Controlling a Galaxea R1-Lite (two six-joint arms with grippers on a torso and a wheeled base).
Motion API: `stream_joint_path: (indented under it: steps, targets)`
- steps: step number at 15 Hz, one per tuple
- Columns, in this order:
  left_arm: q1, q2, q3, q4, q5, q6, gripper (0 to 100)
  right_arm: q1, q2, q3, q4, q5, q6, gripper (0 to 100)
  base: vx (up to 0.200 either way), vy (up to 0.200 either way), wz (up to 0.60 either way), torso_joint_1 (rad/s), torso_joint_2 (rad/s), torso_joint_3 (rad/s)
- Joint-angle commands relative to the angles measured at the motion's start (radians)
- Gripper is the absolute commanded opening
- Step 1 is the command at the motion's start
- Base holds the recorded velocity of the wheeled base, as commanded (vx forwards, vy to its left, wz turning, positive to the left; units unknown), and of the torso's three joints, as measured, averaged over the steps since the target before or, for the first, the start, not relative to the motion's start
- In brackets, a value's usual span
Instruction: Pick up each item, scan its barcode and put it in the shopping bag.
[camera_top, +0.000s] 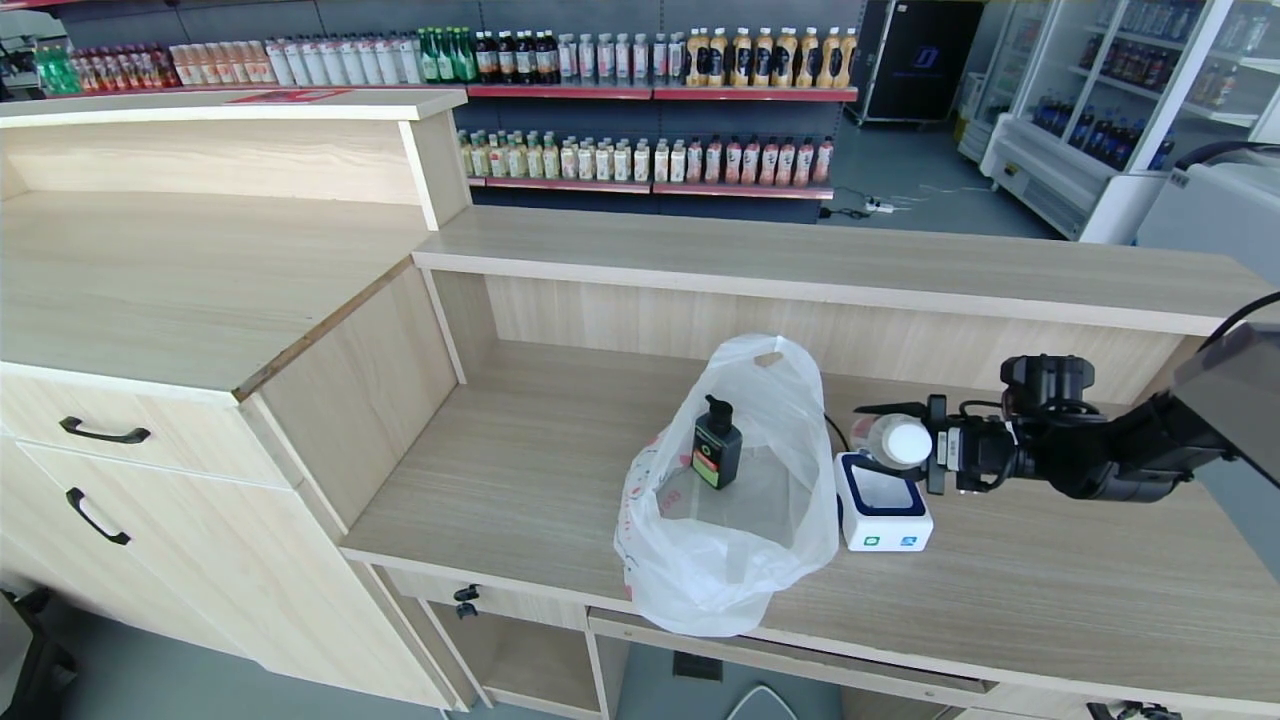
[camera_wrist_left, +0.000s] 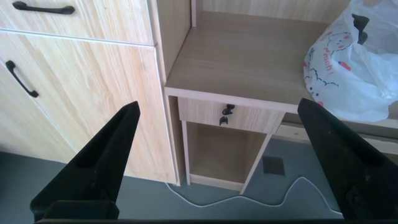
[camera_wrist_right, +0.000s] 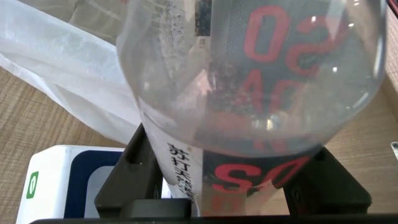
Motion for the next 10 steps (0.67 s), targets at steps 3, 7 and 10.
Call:
stream_joint_path:
  steps: [3,7,10]
  targets:
    - [0.000,0.000,0.000,0.000,0.000,0.000,100,0.009,0.033,-0.040,0.001,0.000,0.003,0,0.000,0.000,0.00,0.000,0.00,0.000]
    - [0.000,0.000,0.000,-0.001,0.000,0.000,100,0.018,0.065,-0.097,0.003,0.000,0.020,0,0.000,0.000,0.00,0.000,0.00,0.000]
    - [0.000,0.000,0.000,-0.001,0.000,0.000,100,0.020,0.069,-0.104,0.006,-0.001,0.022,0,0.000,0.000,0.00,0.000,0.00,0.000]
